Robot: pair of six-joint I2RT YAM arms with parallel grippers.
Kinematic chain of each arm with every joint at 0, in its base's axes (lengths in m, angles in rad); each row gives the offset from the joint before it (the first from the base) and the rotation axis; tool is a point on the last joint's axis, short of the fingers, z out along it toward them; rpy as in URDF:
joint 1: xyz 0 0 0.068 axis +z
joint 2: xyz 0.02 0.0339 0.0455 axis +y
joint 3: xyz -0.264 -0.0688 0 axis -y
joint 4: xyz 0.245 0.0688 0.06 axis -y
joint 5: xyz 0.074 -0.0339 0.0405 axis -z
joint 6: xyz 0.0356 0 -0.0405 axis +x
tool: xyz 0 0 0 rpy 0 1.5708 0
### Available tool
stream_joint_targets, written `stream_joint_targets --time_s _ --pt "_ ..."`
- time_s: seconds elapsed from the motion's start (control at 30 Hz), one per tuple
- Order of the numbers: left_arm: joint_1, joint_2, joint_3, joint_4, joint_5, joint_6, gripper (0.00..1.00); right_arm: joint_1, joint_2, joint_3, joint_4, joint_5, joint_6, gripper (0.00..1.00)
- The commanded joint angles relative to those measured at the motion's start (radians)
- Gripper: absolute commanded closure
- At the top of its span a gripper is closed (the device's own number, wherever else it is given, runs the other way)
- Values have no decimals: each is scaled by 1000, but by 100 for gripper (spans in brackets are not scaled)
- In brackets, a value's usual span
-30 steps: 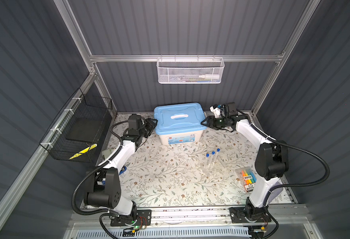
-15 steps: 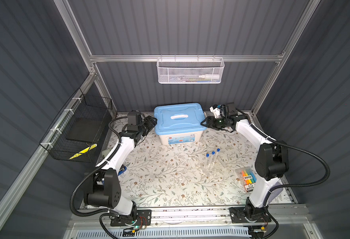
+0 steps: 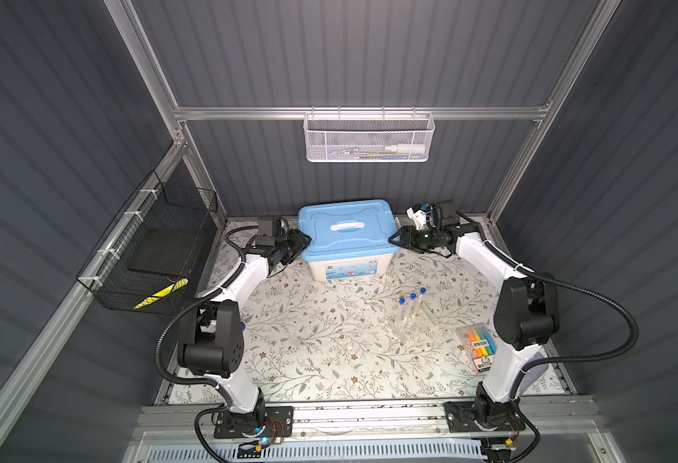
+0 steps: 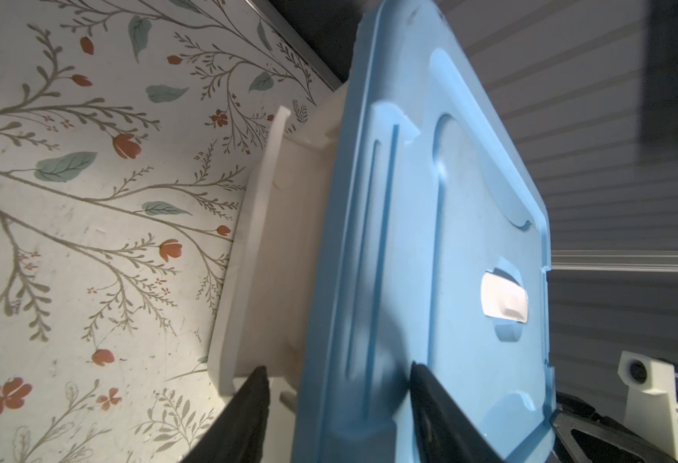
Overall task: Organize the chemistry lab equipment
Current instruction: 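Press the lid edges down onto the box with both grippers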
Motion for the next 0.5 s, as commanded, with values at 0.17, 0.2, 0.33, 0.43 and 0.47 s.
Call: stream_joint_targets --time_s 0.17,0.2,0.33,0.43,0.47 --pt "-82 88 174 -47 19 89 49 6 -86 -81 57 -8 23 42" --pt "-93 100 188 -46 22 89 50 5 -96 -96 63 -1 23 41" --pt "-126 143 232 -40 36 82 50 3 -134 -134 57 17 17 42" --pt "-138 151 237 -34 70 66 50 2 -172 -179 63 36 16 41" --pt "-142 148 234 -37 71 62 50 0 -183 -193 63 46 16 41"
